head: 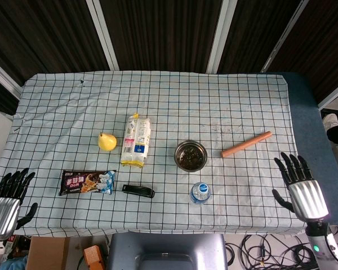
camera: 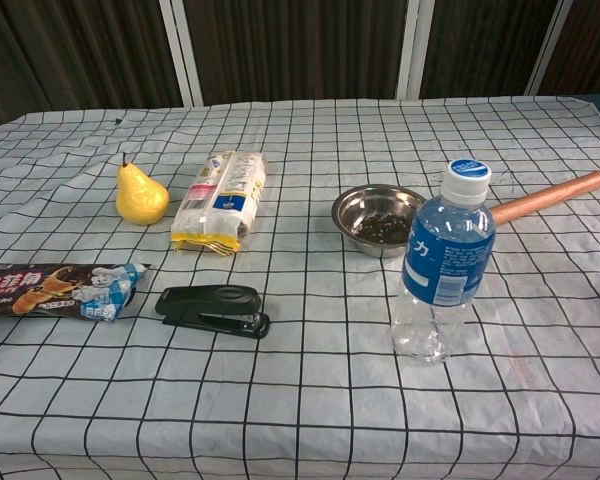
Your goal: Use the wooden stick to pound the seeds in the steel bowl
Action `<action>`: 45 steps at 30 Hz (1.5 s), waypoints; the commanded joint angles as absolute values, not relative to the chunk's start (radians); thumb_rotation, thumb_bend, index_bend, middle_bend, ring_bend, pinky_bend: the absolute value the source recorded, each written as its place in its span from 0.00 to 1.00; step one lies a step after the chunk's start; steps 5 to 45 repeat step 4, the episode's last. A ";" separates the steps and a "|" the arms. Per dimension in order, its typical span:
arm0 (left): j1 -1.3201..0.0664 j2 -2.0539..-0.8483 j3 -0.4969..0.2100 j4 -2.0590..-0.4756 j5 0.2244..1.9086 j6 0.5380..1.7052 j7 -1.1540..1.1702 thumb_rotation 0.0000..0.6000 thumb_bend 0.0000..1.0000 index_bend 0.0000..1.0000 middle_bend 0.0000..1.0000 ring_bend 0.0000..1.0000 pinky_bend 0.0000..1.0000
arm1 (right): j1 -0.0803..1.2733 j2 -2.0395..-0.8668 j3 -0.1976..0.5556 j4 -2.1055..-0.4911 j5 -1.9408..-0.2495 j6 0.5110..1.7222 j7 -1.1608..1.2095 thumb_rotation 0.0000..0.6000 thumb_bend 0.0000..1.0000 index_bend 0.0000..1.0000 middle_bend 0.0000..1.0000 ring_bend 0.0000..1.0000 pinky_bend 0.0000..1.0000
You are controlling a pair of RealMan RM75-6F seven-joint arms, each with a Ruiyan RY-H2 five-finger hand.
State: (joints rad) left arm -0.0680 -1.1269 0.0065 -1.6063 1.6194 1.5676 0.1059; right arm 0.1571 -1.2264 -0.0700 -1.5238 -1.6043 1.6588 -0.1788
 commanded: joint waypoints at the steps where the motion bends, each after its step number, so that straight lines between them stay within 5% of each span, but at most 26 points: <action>1: -0.066 -1.125 0.007 -1.612 1.620 1.568 0.111 1.00 0.39 0.00 0.00 0.00 0.05 | 0.115 -1.191 -0.102 -1.562 -1.593 1.624 -0.203 1.00 0.21 0.00 0.00 0.00 0.01; 45: -0.063 -1.123 0.006 -1.615 1.621 1.575 0.111 1.00 0.38 0.00 0.00 0.00 0.05 | 0.116 -1.191 -0.083 -1.557 -1.585 1.612 -0.205 1.00 0.21 0.00 0.00 0.00 0.00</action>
